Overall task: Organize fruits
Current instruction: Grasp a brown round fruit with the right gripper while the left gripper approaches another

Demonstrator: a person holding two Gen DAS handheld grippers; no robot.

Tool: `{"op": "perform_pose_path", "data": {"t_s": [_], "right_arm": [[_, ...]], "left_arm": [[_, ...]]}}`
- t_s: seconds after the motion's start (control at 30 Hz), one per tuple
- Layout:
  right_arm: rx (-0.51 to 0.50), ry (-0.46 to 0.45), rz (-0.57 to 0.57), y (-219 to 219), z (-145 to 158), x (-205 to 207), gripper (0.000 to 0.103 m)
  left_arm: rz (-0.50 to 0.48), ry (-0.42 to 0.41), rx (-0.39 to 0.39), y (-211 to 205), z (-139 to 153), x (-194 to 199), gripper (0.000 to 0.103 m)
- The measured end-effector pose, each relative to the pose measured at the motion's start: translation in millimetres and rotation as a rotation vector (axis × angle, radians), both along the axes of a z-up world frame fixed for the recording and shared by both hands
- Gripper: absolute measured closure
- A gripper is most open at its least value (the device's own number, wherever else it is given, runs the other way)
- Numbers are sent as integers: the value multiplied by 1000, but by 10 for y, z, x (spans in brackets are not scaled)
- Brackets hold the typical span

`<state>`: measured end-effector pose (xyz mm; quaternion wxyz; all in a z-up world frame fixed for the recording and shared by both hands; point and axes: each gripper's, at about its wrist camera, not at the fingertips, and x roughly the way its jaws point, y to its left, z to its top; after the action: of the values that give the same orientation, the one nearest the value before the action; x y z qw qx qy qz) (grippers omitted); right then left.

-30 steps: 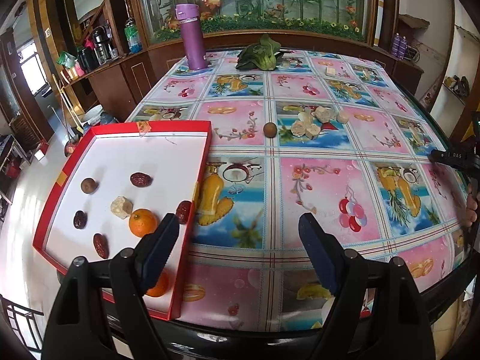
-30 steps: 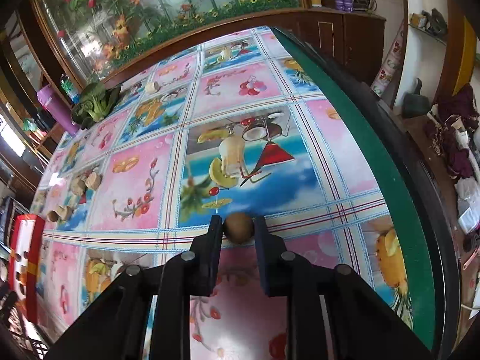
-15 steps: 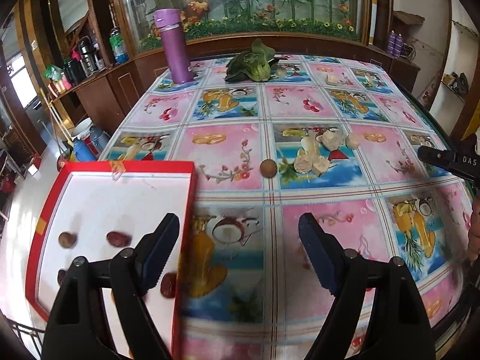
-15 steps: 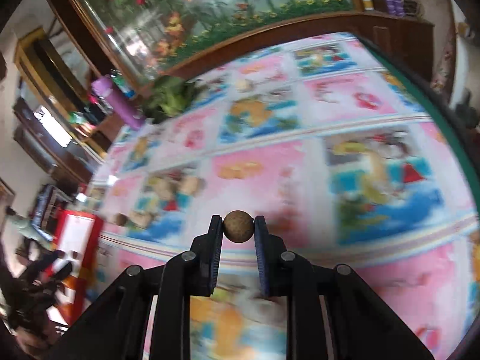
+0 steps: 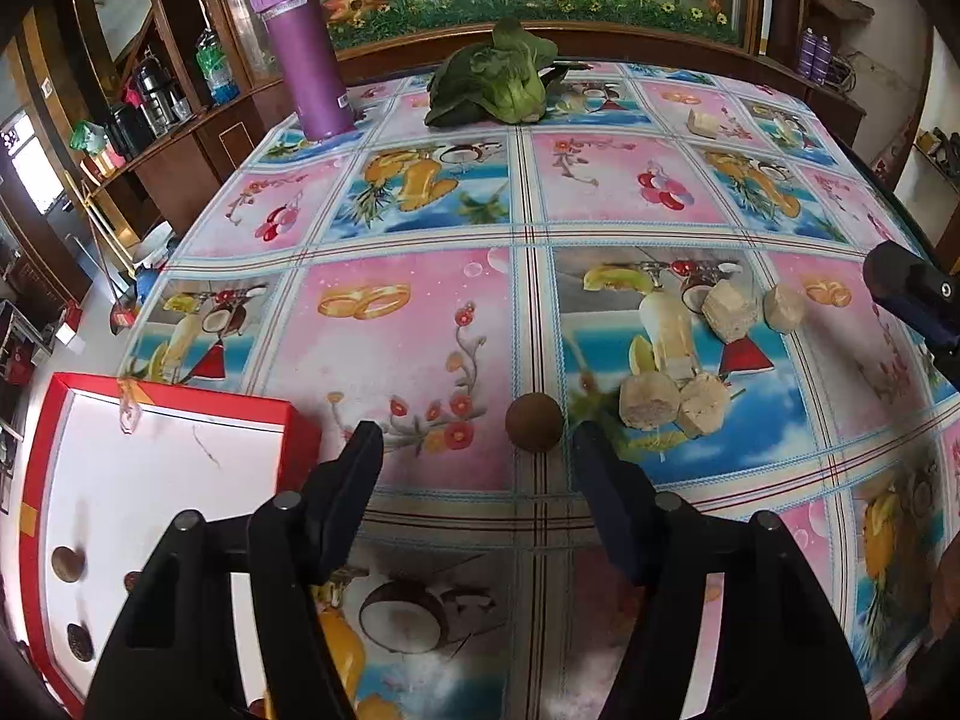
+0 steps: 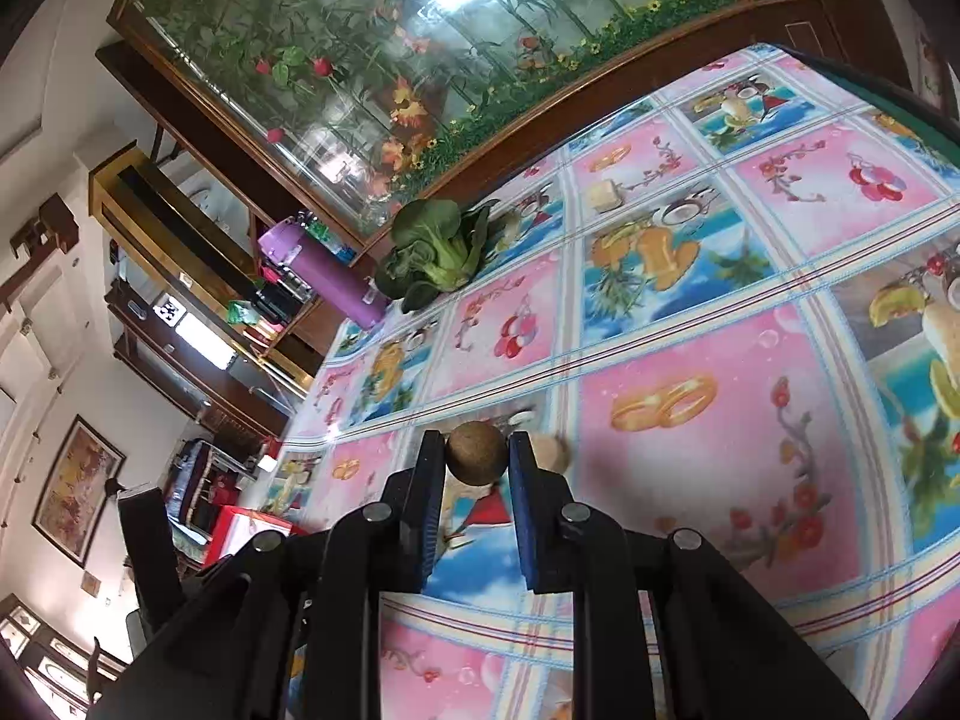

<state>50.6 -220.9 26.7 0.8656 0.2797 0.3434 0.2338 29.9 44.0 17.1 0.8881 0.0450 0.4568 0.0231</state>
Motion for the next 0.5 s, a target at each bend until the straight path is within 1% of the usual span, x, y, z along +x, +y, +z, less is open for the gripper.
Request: {"op": "perform_pose_path", "data": {"t_s": [0.03,0.13,0.2,0.3,0.33,0.4,0.47,0.5], "right_arm": [[2,3,1,-1,-3,3,84],[-8,8,30,85,-3,-9,84],[-26,4,44,138,1,-25,84],[-14,6,51,147,-2,-30,84],[-15,9,52,151,-6,-28,84],[-22,13,46,153,-15,-25,84],[-14,17,48,150,-19,-18,84],[-18,14,42,146,-15,-20,84]], "left_arm": [[3,2,-17,-5,-18,25,43],[11,7,-24,-29,-51,78,43],[19,15,-41,-16,-72,109,46],[24,14,-59,-4,-87,143,55],[19,14,-71,-8,-85,151,60],[16,12,-68,-25,-84,153,62],[-1,12,-94,-37,-84,138,77],[-3,12,-98,-45,-82,133,78]]}}
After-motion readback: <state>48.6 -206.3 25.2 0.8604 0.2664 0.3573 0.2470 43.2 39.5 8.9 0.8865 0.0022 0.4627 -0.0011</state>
